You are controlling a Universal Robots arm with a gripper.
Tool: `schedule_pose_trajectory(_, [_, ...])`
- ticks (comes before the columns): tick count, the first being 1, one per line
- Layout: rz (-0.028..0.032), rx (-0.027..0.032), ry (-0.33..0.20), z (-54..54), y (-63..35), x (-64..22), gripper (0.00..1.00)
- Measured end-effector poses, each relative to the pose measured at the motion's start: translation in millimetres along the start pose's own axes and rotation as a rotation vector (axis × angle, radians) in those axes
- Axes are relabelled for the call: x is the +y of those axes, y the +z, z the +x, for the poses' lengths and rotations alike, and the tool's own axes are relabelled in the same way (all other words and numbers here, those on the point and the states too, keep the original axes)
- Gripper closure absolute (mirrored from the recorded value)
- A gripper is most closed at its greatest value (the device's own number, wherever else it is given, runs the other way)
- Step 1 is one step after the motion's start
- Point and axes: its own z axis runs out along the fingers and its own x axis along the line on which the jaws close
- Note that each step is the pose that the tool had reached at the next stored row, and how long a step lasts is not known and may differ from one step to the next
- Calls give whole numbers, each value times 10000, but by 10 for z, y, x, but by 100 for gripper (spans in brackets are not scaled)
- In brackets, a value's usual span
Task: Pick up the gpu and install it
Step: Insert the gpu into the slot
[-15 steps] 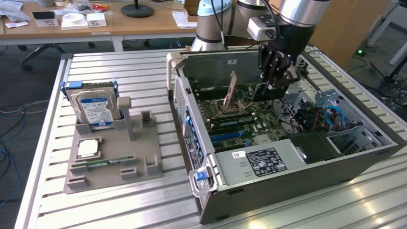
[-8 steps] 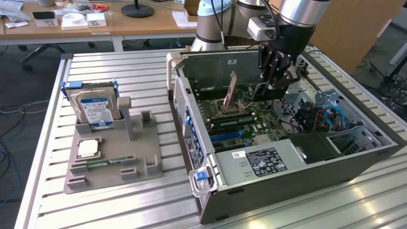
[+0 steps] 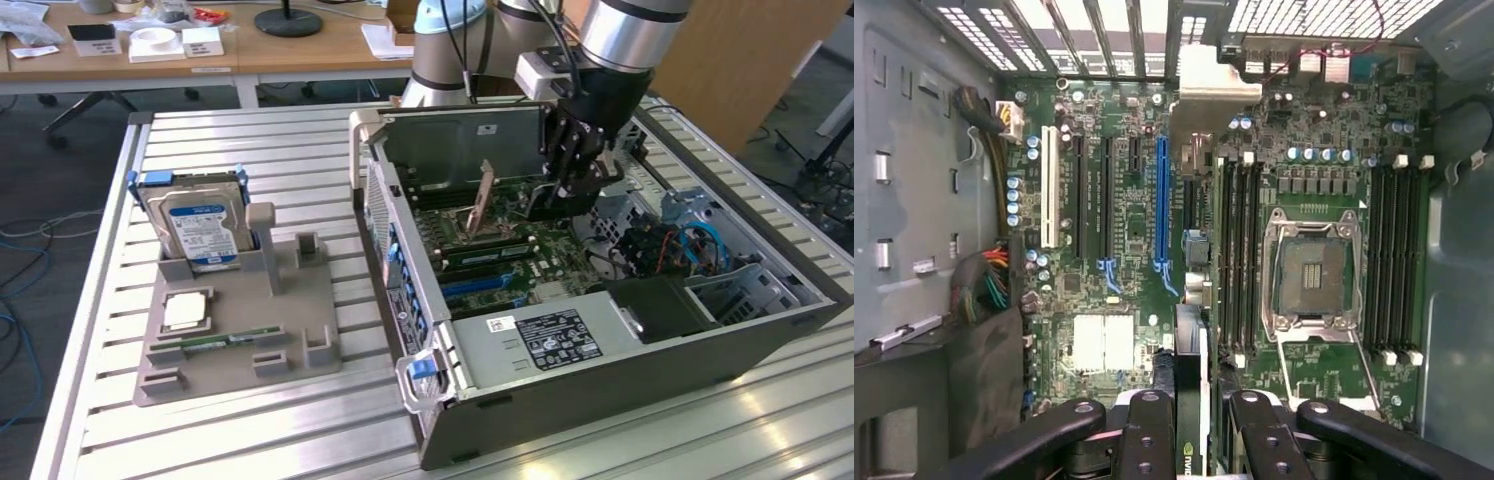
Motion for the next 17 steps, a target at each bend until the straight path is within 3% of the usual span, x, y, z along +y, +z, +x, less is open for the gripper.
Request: schedule_pose_trajectory(17, [0, 0, 1, 1, 23, 20, 74])
